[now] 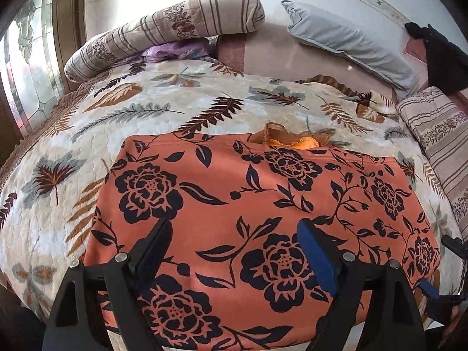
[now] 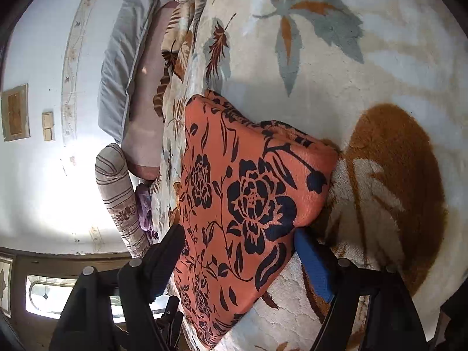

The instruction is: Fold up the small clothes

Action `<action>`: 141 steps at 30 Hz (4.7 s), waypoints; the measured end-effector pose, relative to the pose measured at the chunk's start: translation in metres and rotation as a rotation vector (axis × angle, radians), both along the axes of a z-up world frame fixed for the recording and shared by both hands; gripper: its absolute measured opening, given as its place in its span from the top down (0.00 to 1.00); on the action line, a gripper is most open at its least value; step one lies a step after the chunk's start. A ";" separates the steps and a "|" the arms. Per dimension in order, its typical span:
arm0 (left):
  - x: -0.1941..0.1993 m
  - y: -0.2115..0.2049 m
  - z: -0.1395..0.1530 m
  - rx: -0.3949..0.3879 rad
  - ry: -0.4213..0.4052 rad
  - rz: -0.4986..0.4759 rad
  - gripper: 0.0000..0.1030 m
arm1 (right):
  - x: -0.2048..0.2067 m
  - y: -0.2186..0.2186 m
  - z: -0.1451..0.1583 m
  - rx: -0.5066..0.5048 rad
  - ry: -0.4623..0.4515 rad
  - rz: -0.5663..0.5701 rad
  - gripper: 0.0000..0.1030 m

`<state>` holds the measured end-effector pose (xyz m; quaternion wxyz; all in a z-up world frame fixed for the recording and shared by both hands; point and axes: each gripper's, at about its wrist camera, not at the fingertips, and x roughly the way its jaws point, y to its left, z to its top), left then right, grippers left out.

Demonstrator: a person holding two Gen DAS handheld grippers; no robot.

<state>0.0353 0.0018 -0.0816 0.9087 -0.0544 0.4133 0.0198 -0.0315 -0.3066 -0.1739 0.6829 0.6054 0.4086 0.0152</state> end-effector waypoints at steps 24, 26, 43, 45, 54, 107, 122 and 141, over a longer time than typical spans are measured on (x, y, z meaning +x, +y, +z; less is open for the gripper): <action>0.020 -0.024 -0.015 0.003 0.064 -0.039 0.13 | 0.049 0.010 0.008 -0.264 -0.054 0.084 0.45; 0.023 -0.030 -0.024 0.066 0.070 -0.053 0.13 | 0.049 0.012 0.007 -0.263 -0.069 0.085 0.35; -0.040 0.134 0.033 -0.061 -0.140 0.248 0.08 | 0.068 0.163 0.175 -0.765 -0.416 0.393 0.84; -0.054 0.173 0.026 -0.083 -0.150 0.349 0.08 | 0.052 0.222 0.197 -0.843 -0.522 0.487 0.84; -0.077 0.247 -0.017 -0.209 -0.064 0.493 0.09 | 0.024 0.392 0.069 -1.023 -0.360 0.921 0.84; -0.049 0.112 0.058 -0.125 -0.074 0.010 0.39 | 0.036 0.189 0.094 -0.353 -0.360 0.615 0.21; 0.016 0.107 -0.032 -0.104 0.091 0.034 0.33 | 0.072 0.252 0.055 -0.561 -0.217 0.843 0.60; 0.014 0.114 -0.039 -0.135 0.070 0.027 0.29 | 0.147 0.224 0.029 -0.247 -0.155 0.703 0.60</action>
